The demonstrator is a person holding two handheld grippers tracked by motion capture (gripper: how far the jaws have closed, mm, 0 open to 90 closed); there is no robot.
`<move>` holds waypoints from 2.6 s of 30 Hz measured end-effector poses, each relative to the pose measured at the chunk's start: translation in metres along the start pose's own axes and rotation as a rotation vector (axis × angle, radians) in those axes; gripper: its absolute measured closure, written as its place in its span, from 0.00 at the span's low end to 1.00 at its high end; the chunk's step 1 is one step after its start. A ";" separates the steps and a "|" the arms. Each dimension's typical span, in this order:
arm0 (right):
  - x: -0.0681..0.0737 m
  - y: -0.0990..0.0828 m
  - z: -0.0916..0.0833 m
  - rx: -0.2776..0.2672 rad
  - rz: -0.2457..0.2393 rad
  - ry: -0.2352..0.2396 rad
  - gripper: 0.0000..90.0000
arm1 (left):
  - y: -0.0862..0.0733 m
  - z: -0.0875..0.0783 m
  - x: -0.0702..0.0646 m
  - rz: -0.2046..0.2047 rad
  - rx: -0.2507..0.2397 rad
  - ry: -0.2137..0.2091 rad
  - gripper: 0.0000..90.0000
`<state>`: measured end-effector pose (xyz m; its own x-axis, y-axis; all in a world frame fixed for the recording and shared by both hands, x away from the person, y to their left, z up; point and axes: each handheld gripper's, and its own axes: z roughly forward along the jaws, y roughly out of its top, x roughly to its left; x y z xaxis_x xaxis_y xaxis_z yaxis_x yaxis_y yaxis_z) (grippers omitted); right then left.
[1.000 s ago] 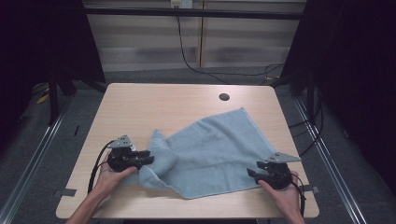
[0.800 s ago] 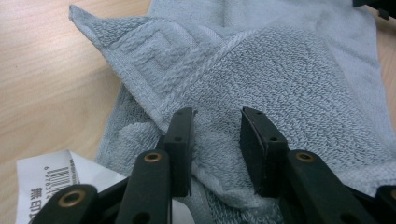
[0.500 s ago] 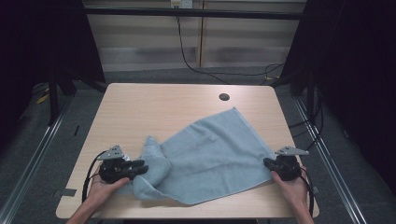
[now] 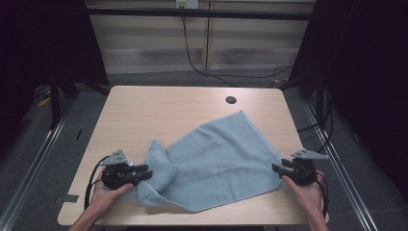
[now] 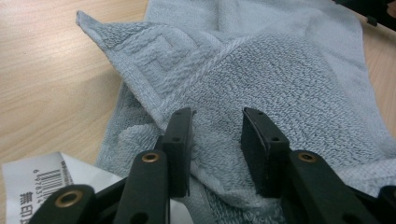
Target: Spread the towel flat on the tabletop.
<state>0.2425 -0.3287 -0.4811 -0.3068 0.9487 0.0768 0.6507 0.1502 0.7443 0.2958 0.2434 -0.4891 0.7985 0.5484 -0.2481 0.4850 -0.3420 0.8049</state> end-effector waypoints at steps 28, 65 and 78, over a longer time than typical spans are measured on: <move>0.038 0.037 0.016 -0.085 -0.058 0.139 0.78 | 0.000 0.000 0.000 0.002 -0.003 0.002 0.70; 0.061 0.034 0.079 0.058 -0.196 0.150 0.88 | 0.011 0.008 -0.017 -0.023 -0.024 -0.064 0.45; 0.061 0.030 0.042 0.014 -0.158 0.139 0.68 | 0.006 -0.002 0.005 -0.063 -0.039 -0.013 0.44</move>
<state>0.2730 -0.2544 -0.4819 -0.4985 0.8653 0.0513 0.5958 0.2990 0.7454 0.3021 0.2462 -0.4844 0.7713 0.5582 -0.3057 0.5205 -0.2769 0.8077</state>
